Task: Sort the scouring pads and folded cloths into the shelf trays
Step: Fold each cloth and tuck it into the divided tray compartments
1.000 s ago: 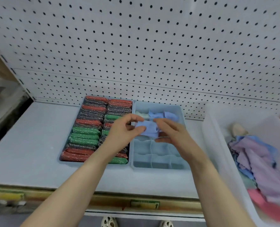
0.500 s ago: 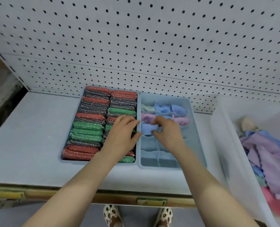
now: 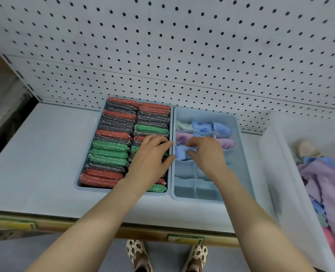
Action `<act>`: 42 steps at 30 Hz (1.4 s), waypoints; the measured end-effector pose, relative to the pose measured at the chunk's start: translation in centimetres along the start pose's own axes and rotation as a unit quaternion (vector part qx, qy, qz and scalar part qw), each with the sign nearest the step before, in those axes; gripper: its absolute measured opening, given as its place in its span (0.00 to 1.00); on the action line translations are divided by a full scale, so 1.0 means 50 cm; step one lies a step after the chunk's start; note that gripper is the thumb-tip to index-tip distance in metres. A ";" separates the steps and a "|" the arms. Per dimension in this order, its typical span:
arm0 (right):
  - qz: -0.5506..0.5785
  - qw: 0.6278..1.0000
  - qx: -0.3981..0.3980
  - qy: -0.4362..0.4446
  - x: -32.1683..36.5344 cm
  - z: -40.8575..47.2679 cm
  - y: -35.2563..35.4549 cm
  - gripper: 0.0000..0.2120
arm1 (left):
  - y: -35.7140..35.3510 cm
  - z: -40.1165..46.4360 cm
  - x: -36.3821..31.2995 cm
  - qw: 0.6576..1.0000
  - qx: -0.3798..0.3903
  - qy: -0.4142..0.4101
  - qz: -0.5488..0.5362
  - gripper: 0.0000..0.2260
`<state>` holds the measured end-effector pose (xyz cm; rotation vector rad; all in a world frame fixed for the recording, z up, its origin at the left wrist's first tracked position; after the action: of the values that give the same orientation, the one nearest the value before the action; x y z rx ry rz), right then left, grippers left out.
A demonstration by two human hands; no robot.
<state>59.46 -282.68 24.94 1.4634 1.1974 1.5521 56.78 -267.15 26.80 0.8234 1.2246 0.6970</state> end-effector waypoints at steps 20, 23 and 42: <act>0.060 0.991 -0.115 0.023 -0.135 -0.143 0.247 0.09 | -0.016 0.067 -0.103 0.995 0.031 0.045 0.088 0.09; -0.002 0.984 -0.160 -0.081 -0.311 -0.247 0.366 0.08 | -0.057 0.077 -0.216 0.997 0.043 0.027 0.060 0.09; 0.412 0.889 -0.192 0.050 -0.470 -0.257 0.583 0.10 | -0.116 0.113 -0.720 0.968 0.086 -0.007 -0.236 0.10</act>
<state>53.24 -316.56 44.43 1.7153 0.2298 2.2727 54.93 -300.99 41.37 0.6382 1.4150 0.1989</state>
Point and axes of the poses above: each hand's wrist, its own z-axis towards the middle knuckle, its own y-axis out of the back of the hand, x = y × z, the point moved 10 cm from there along z, towards the middle knuckle, and after that the axes turned 11 degrees about y, right-handed, at the moved point
